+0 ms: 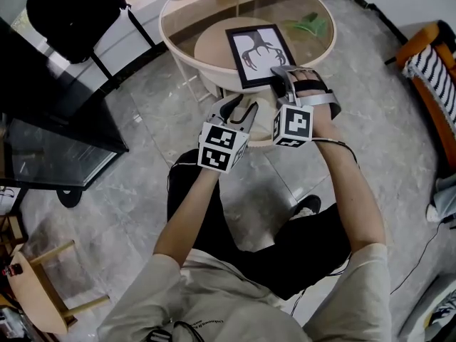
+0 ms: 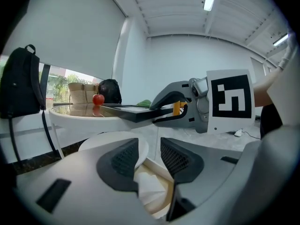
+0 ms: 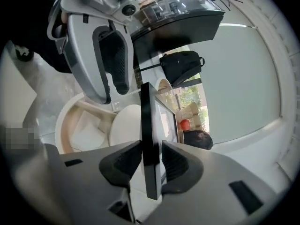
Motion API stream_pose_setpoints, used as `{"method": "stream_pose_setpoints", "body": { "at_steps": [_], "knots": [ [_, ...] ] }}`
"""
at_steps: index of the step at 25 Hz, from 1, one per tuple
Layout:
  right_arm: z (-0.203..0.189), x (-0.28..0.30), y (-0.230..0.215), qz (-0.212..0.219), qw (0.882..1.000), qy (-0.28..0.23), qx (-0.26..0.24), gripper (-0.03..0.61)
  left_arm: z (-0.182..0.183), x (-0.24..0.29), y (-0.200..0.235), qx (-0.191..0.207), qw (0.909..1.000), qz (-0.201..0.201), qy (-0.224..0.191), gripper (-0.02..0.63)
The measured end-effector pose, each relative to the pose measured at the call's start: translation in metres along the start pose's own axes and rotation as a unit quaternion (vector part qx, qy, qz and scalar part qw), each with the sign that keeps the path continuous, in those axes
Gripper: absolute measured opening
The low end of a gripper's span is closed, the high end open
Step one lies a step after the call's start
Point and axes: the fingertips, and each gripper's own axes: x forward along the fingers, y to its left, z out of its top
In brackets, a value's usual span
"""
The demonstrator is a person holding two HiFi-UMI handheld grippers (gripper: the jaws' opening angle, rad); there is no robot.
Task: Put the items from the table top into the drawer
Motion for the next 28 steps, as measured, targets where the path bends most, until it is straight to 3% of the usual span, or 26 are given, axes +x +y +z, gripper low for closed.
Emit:
{"method": "stream_pose_setpoints", "body": {
  "at_steps": [3,9,14,16,19,21,24,28],
  "knots": [
    [0.003,-0.007,0.000,-0.005,1.000,0.010,-0.013,0.112,-0.002,-0.004,-0.004,0.006,0.9999,-0.009,0.005,0.155],
    [-0.008,-0.044,-0.004,-0.055,0.998,0.016,-0.021,0.081,-0.009,-0.010,-0.012,0.016,0.9996,-0.021,0.005,0.155],
    [-0.035,-0.081,-0.018,-0.081,0.995,0.002,0.054,0.077,-0.008,-0.001,-0.021,0.012,0.9994,-0.032,0.004,0.155],
    [-0.044,-0.097,-0.026,-0.090,0.989,-0.013,0.113,0.075,-0.004,0.007,-0.029,0.011,0.9992,-0.039,-0.001,0.155],
    [-0.059,-0.118,-0.041,-0.098,0.964,-0.051,0.241,0.074,0.001,0.018,-0.044,0.019,0.9985,-0.051,0.000,0.155],
    [-0.066,-0.129,-0.044,-0.097,0.946,-0.074,0.300,0.074,0.002,0.022,-0.055,0.029,0.9979,-0.058,0.007,0.155],
    [-0.070,-0.144,-0.055,-0.097,0.939,-0.093,0.315,0.072,0.013,0.024,-0.060,0.032,0.9980,-0.054,0.005,0.155],
    [-0.064,-0.157,-0.078,-0.123,0.947,-0.114,0.273,0.064,0.030,0.029,-0.068,0.048,0.9972,-0.058,0.004,0.155]
  ]
}}
